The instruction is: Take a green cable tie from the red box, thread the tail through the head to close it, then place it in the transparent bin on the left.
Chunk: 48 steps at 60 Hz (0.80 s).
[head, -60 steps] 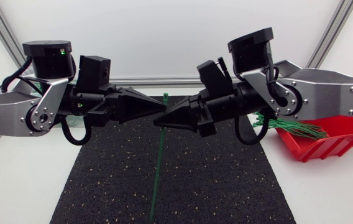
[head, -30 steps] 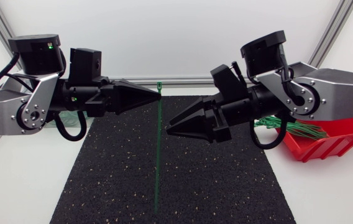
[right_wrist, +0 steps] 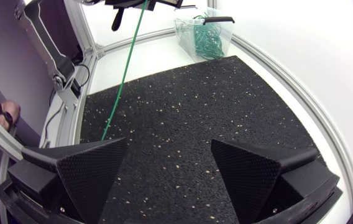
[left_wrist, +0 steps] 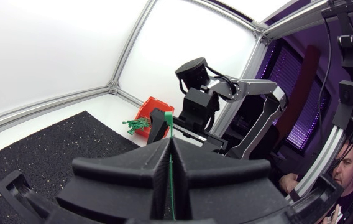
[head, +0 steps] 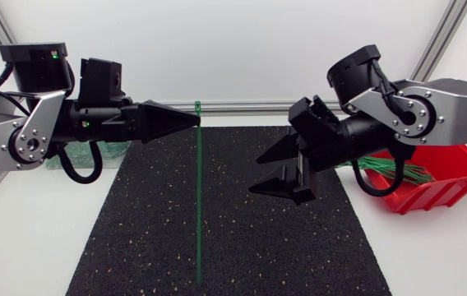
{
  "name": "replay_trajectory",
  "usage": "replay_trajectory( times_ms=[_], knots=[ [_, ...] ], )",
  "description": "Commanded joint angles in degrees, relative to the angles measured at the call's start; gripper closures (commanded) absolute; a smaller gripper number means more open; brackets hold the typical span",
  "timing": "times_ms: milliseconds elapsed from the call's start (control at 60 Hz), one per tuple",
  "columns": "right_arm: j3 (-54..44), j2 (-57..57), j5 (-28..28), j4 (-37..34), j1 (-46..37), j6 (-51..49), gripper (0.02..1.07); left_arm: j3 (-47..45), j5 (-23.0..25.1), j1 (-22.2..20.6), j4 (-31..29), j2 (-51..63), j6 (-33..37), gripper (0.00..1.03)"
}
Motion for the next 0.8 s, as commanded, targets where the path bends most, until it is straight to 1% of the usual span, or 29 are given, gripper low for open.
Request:
replay_trajectory(
  times_ms=[0,83,200,283,383,467,533,567,600,633,667,750,783],
  knots=[
    [0.59,-0.11,1.57,-0.86,-0.02,-6.25,0.05,2.61,0.43,0.51,-1.19,-0.27,-1.25,1.00],
    [-0.28,-0.73,3.68,1.08,-0.02,-7.40,0.05,3.93,0.35,0.86,-3.57,-0.19,-1.17,1.00],
    [-0.02,-0.38,4.91,1.08,-0.20,-9.59,0.05,5.25,-0.88,1.39,-5.41,-0.01,-1.17,1.00],
    [-0.64,-0.20,8.34,1.08,0.51,-13.90,0.05,6.04,-1.06,1.56,-7.43,0.08,-0.81,1.00],
    [-1.34,0.59,10.10,3.27,0.86,-19.44,0.05,6.30,-1.06,1.83,-8.58,-0.10,-0.46,1.00],
    [-5.12,-0.20,13.35,13.38,1.39,-23.22,0.05,6.74,-0.97,2.27,-9.54,-0.10,-0.46,1.00],
    [-7.58,-0.90,13.53,19.44,1.39,-27.52,0.05,6.92,-0.80,2.53,-9.81,-0.19,-0.37,1.00],
    [-9.07,-1.34,14.05,23.93,1.39,-28.84,0.05,7.01,-0.53,2.88,-9.98,-0.19,-0.29,1.00],
    [-11.62,-1.96,14.49,31.13,1.30,-30.69,0.05,7.01,-0.27,3.06,-10.07,-0.19,-0.20,1.00],
    [-13.38,-2.31,15.11,36.14,1.30,-32.27,0.05,6.92,0.08,3.23,-10.16,-0.19,-0.11,1.00],
    [-14.00,-2.49,16.43,38.69,1.39,-33.59,0.05,6.92,0.35,3.50,-10.25,-0.10,-0.02,1.00],
    [-14.52,-3.37,17.92,40.27,2.97,-38.86,0.05,7.36,0.61,4.64,-10.16,0.69,0.15,1.00],
    [-15.23,-3.72,19.06,42.30,3.58,-40.53,0.05,7.80,1.84,5.17,-10.16,1.13,0.15,1.00]
  ],
)
